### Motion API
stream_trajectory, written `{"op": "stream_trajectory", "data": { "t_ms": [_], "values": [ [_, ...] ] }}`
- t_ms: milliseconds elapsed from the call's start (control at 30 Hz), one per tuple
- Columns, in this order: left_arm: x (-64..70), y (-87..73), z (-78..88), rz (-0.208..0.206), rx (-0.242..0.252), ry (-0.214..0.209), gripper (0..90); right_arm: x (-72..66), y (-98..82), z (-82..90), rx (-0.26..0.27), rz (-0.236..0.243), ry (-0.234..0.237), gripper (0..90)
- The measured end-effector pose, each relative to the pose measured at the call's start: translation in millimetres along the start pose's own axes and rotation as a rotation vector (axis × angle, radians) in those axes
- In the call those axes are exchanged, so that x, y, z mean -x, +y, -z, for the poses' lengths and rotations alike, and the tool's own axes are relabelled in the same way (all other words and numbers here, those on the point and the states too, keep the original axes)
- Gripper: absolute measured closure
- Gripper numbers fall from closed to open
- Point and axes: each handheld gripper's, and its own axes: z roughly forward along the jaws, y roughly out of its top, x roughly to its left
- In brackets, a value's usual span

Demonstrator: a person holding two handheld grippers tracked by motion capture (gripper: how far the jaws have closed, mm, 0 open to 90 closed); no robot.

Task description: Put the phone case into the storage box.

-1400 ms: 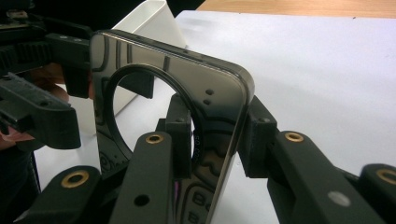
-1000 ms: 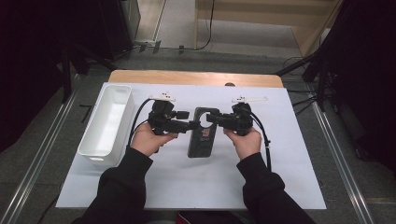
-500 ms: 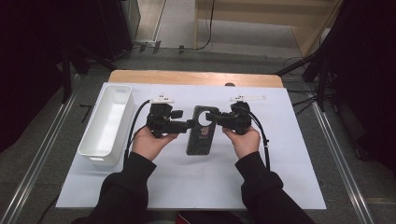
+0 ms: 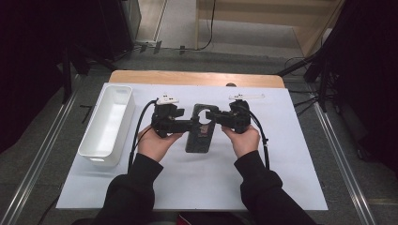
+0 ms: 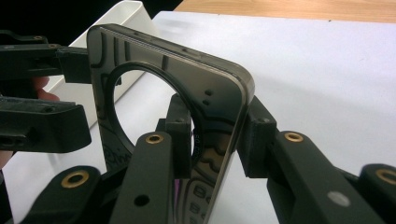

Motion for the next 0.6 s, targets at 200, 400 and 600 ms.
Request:
{"op": "stream_trajectory", "data": {
  "t_ms": [200, 400, 600],
  "values": [
    [3.9, 1.5, -5.8, 0.005, 0.000, 0.018, 34.2, -1.5, 0.6, -0.6, -0.001, 0.002, -0.002, 67.9],
    [4.5, 4.9, -9.9, 0.010, 0.006, 0.037, 37.6, -3.7, 3.0, -0.6, 0.000, 0.000, -0.007, 67.9],
    [7.1, 6.5, -12.8, -0.005, 0.008, 0.069, 42.1, -5.5, 3.8, -2.5, -0.002, 0.003, -0.002, 68.0]
  ]
}}
